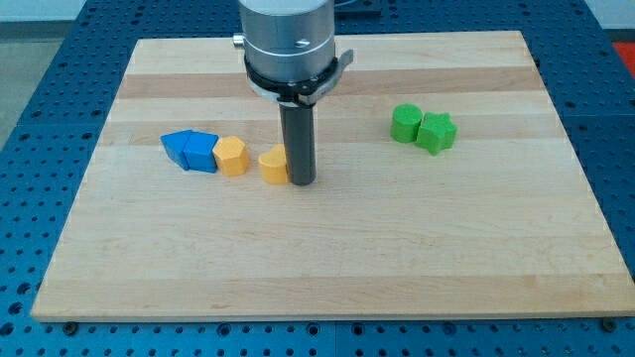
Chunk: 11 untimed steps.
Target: Move your arm to the bottom right of the green star
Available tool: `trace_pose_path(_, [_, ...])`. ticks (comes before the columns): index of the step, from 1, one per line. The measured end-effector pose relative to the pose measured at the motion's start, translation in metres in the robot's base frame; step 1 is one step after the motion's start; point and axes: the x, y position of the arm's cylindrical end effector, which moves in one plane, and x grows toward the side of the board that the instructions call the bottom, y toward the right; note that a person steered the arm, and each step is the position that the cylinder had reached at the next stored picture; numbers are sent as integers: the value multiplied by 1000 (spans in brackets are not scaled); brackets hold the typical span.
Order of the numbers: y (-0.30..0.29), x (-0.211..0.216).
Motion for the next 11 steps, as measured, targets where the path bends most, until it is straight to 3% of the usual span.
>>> trace_pose_path(3, [-26,0])
trace_pose_path(7, [118,0])
trace_pose_path(11, [224,-5])
